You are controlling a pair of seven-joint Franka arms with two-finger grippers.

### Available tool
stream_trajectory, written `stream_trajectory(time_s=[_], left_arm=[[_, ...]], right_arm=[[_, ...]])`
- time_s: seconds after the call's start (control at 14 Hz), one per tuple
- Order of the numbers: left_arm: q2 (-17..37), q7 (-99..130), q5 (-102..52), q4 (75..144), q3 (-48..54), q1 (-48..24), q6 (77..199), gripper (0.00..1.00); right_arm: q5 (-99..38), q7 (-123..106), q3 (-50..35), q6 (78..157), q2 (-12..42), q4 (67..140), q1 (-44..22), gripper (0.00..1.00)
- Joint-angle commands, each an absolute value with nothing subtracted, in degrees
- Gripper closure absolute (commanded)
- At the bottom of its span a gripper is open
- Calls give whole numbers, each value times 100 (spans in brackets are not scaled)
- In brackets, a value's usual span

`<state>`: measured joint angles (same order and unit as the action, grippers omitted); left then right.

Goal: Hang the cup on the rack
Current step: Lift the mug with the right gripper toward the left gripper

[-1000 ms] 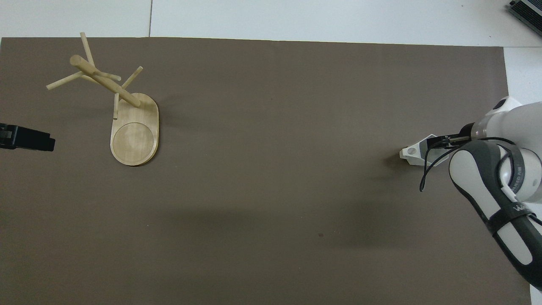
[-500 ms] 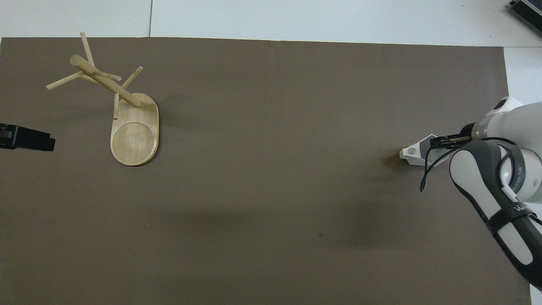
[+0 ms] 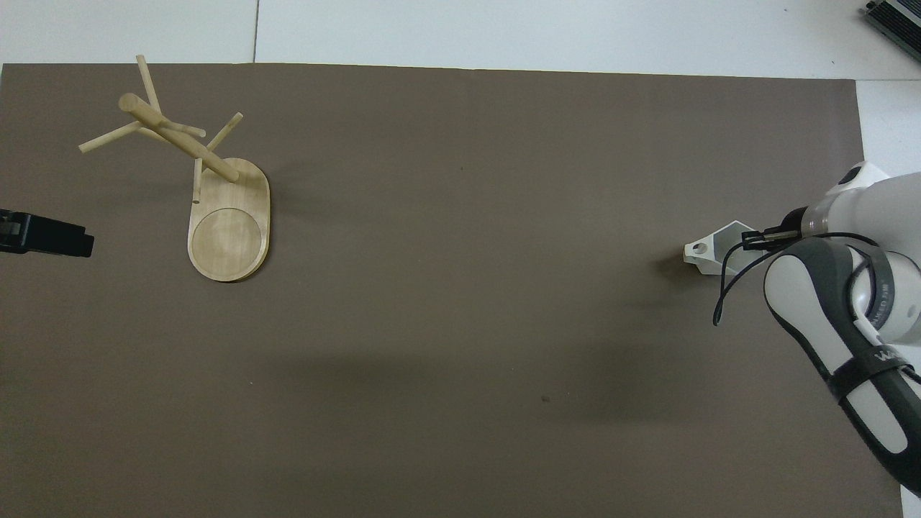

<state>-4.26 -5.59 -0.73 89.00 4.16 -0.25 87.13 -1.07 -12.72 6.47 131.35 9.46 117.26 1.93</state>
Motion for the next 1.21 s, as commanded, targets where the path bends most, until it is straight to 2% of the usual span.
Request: stream_trajectory(time_s=[0.0,0.21,0.43,0.64,0.86,1.14], left_arm=[[-580,-554,-141,9070,431,26,8701,0],[-580,-554,-141,9070,431,26,8701,0],[-580,-554,-141,9070,431,26,8701,0],[-580,-554,-141,9070,431,26,8701,0],[-580,-554,-149,9070,431,26,8701,0],[-580,-545,-141,9044,422,26,8710,0]], right_arm=[[-105,-1126,607,13149,958,11725,237,100],[-114,-889,274,12930,932,11498,237,100],[-201,-774,-288,12062,914,10630,237,100],[-973,-615,-597,11269,792,9837,237,100],[-1676,-580,-939,11110,589,9581,237,100],[-3020,-580,-1151,11057,589,9308,237,100]])
